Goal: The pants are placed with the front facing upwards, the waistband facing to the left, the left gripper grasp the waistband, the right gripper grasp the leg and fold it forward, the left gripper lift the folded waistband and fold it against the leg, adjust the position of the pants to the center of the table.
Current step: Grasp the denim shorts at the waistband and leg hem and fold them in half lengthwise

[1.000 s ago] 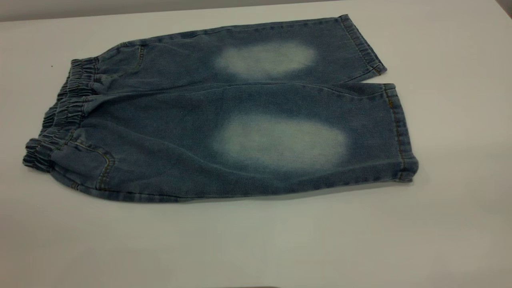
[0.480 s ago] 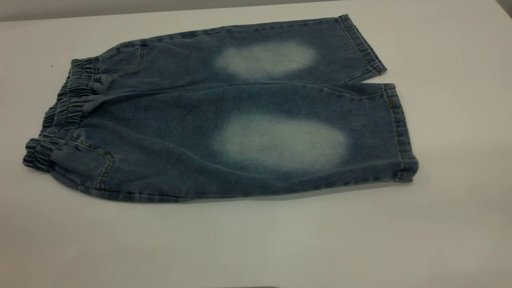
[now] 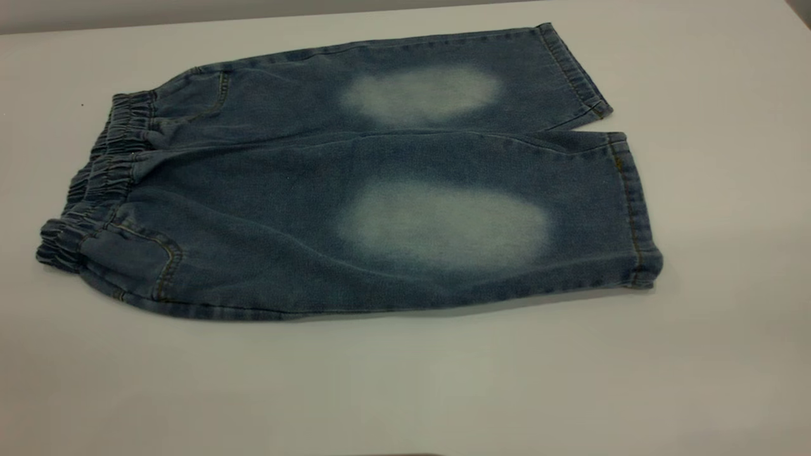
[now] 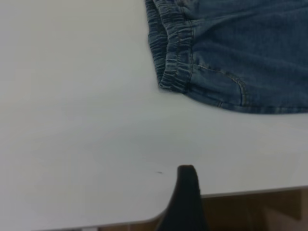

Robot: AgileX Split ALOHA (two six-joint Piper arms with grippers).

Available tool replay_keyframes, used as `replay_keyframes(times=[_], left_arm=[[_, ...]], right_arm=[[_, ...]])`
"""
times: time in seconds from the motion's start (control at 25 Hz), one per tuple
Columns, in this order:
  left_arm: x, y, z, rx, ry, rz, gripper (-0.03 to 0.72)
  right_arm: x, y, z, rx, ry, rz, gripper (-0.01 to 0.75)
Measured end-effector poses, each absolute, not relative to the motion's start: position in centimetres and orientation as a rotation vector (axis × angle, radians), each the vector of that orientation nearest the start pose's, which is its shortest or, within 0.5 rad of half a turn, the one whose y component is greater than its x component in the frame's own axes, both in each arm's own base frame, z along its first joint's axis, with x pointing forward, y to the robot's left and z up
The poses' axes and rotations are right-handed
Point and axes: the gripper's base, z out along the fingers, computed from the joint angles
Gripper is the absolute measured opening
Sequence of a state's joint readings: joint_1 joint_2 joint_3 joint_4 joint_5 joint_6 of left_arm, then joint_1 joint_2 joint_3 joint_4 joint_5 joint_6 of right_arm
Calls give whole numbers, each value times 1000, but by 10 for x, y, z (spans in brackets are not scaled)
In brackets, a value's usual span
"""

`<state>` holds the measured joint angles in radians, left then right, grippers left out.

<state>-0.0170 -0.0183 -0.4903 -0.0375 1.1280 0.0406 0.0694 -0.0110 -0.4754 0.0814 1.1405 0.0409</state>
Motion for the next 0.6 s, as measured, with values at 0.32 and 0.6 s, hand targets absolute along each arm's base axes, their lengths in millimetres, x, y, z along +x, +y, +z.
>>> replay_keyframes(times=[0.32,0.6], left_arm=[[18,-3,283,-198,2195,-165,571],[104,-4,291,-276,2355,-168,571]], right_arm=[[2,8,289,21,2076,211,459],[44,13,320,39,2145,253,506]])
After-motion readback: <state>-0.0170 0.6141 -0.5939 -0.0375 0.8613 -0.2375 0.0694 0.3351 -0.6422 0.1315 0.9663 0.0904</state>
